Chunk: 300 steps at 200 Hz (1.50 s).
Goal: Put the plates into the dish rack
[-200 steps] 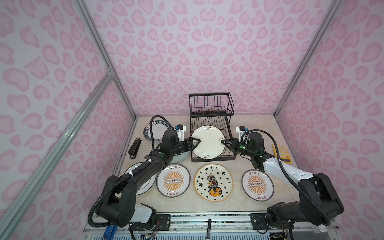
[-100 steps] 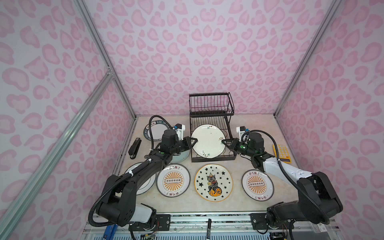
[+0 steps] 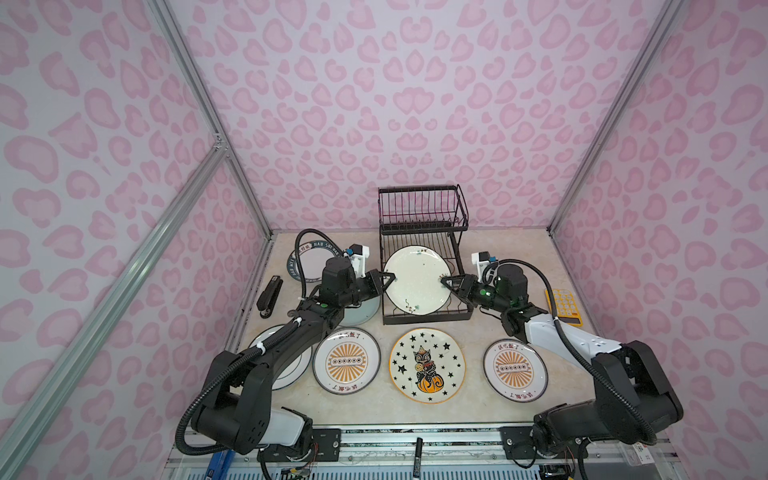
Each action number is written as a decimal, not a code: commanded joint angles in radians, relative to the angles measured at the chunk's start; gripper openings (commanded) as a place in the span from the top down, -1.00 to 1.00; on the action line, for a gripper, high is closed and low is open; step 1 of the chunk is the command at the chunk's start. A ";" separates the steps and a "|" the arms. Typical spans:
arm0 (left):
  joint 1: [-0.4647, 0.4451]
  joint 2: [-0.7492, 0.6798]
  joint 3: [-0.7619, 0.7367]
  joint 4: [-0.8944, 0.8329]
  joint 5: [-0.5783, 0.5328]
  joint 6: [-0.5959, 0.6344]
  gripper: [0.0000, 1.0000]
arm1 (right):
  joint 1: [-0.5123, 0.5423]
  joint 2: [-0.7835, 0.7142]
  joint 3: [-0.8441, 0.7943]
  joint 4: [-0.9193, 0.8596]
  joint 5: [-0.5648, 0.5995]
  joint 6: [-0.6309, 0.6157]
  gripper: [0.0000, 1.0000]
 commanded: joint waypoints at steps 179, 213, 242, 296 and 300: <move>-0.005 -0.009 0.001 0.066 0.065 0.016 0.94 | 0.036 0.019 0.013 0.193 -0.100 0.032 1.00; -0.005 -0.011 0.005 0.042 0.058 0.026 0.92 | 0.036 0.015 0.013 0.195 -0.100 0.032 1.00; -0.005 -0.013 0.006 0.027 0.057 0.040 0.63 | 0.036 0.007 0.008 0.203 -0.096 0.033 1.00; -0.005 -0.035 -0.001 0.005 0.053 0.055 0.15 | 0.027 -0.009 -0.014 0.206 -0.078 0.027 1.00; -0.005 -0.035 -0.001 0.000 0.050 0.057 0.11 | 0.025 -0.011 -0.013 0.203 -0.075 0.025 1.00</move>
